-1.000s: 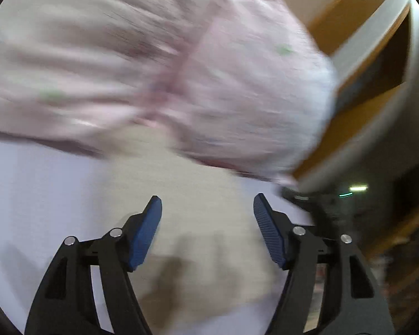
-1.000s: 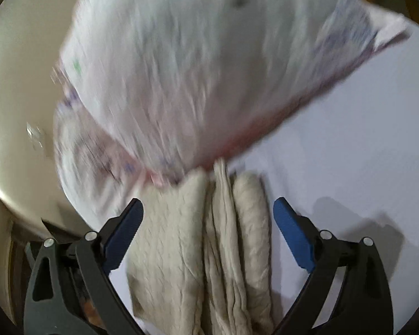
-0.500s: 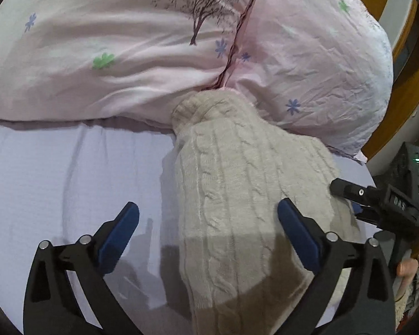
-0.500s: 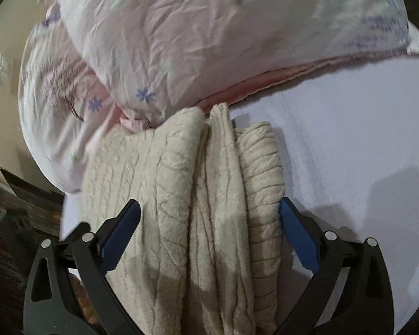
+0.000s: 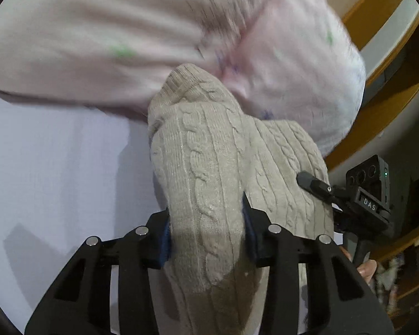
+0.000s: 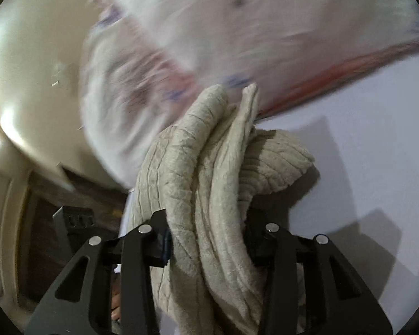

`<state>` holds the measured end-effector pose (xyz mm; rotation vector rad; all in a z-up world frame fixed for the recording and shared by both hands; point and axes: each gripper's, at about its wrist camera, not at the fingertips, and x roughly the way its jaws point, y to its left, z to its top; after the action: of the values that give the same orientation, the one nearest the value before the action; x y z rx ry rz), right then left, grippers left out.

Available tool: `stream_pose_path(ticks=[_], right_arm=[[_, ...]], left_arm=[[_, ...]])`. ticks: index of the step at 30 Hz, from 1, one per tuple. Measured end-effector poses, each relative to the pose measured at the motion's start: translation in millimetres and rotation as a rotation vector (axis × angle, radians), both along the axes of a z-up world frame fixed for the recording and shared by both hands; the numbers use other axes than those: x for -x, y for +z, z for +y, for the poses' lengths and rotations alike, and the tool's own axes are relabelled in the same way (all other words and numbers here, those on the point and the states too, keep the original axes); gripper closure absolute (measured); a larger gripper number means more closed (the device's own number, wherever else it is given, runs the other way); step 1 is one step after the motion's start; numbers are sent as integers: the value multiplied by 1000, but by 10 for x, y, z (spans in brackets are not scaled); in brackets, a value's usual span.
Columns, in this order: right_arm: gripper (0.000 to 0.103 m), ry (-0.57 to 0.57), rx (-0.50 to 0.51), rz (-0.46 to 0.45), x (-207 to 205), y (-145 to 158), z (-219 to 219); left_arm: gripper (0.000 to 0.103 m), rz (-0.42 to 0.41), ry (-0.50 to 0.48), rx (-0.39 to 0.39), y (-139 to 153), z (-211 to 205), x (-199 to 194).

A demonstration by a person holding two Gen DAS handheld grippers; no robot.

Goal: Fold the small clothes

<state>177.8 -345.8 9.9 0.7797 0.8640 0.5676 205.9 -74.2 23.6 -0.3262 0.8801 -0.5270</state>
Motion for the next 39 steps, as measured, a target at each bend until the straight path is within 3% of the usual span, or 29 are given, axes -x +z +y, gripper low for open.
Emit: stream_pose_path(ticks=[2,5,6,8,11,12,14,15,18,20,21,22,23,24,25,28,32,39], right_arm=[[63,24,60,21,-126,-37,264],[51,-96,374,71,-203,-52,471],[45,-155,415,44,-135,6,459],[44,-230,410,-17,10,158,400],[44,-197,400,-49,37,285,447],[45,-153,419,-21,-47,252,589],[71,-97,509,56,-174,97,751],[78,-126,515,68,-234,61,749],[84,-227,365,126,-248,75,452],[84,-222,375,91,-118,189,465],[81,-217,407,66,4,250,479],[68,-221,456,43,176,333,511],[50,-230,495,25,335,396,522],[7,-246,525,6,455,444,538],[2,-272,557,-36,635,490,534],[2,-265,668,-100,1092,488,621],[2,-152,733,-35,1015,225,997],[2,-128,802,55,799,-124,1297]], left_arm=[[54,-40,41,-46,71,215,26],[49,-73,163,-256,62,358,-52],[48,-93,203,-309,81,381,-2],[27,-126,213,-305,133,462,142],[16,-158,215,-359,152,424,392],[13,-155,212,-385,116,419,470],[9,-131,203,-417,23,409,593],[7,-116,199,-425,7,452,651],[1,-79,195,-438,-81,485,808],[1,-69,187,-438,-103,497,917],[1,-61,182,-453,-111,494,942],[1,-50,175,-479,-129,475,968],[1,-41,170,-505,-151,449,975],[1,-30,163,-537,-194,418,997],[1,-20,161,-556,-226,404,1009],[1,11,151,-577,-348,381,1014],[1,82,134,-548,-547,369,974],[1,41,142,-547,-562,352,1027]])
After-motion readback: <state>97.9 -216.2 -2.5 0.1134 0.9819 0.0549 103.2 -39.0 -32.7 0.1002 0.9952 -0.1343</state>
